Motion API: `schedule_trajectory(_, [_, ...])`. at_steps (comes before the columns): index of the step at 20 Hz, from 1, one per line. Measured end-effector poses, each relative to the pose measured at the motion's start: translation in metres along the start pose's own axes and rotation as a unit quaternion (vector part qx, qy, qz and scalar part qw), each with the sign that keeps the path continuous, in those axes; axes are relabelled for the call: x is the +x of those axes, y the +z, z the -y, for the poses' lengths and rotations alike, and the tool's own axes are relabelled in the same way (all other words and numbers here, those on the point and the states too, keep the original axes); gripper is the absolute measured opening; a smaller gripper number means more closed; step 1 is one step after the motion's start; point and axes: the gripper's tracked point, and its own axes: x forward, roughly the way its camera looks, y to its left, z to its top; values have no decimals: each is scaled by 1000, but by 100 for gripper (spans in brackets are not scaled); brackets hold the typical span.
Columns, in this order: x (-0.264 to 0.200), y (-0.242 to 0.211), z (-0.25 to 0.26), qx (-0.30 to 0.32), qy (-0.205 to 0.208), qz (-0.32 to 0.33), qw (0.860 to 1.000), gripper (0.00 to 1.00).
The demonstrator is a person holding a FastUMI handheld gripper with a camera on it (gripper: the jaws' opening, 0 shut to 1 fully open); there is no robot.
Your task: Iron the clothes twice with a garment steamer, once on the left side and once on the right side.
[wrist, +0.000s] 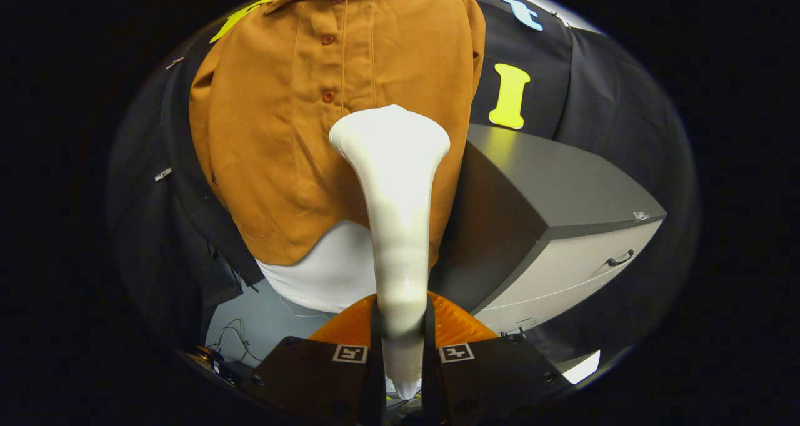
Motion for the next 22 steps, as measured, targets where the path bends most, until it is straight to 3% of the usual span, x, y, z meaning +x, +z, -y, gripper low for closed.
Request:
schedule_trajectory(13, [-73, 151, -55, -33, 16, 183, 982, 26])
schedule_trajectory(22, [-62, 197, -124, -65, 34, 220, 973, 26])
